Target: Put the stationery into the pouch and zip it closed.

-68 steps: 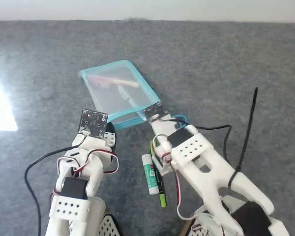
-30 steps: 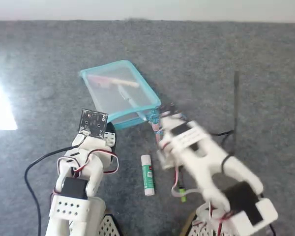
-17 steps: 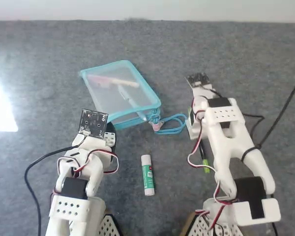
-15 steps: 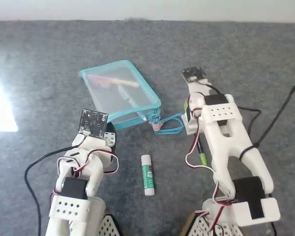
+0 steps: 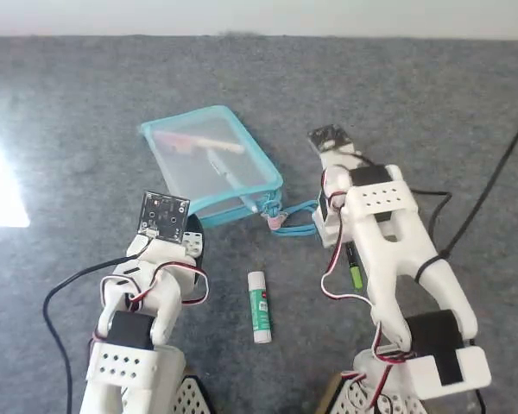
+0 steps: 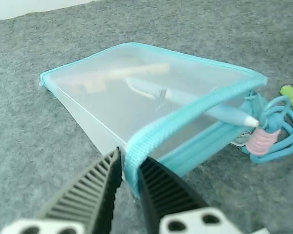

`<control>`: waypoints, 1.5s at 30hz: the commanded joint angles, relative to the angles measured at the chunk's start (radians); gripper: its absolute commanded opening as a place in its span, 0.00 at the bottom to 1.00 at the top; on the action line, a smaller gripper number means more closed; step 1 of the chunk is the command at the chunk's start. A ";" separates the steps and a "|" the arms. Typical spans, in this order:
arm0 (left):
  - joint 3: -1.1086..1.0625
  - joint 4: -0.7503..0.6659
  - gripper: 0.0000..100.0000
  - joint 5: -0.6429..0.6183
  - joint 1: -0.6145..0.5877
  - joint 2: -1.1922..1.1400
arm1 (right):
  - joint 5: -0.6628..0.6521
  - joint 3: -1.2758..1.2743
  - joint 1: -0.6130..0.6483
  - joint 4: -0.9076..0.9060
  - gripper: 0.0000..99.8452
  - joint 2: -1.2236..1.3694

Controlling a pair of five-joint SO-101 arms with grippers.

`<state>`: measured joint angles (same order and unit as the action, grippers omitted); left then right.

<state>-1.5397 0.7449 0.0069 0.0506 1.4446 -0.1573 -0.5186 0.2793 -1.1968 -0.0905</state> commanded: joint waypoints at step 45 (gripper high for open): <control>0.021 -0.020 0.01 0.003 0.003 -0.006 | -0.212 0.075 0.369 -0.467 0.01 -0.615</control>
<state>-1.5397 0.7449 0.0069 0.0506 1.4446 -0.3598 -0.5447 0.6276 -1.6464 -0.8163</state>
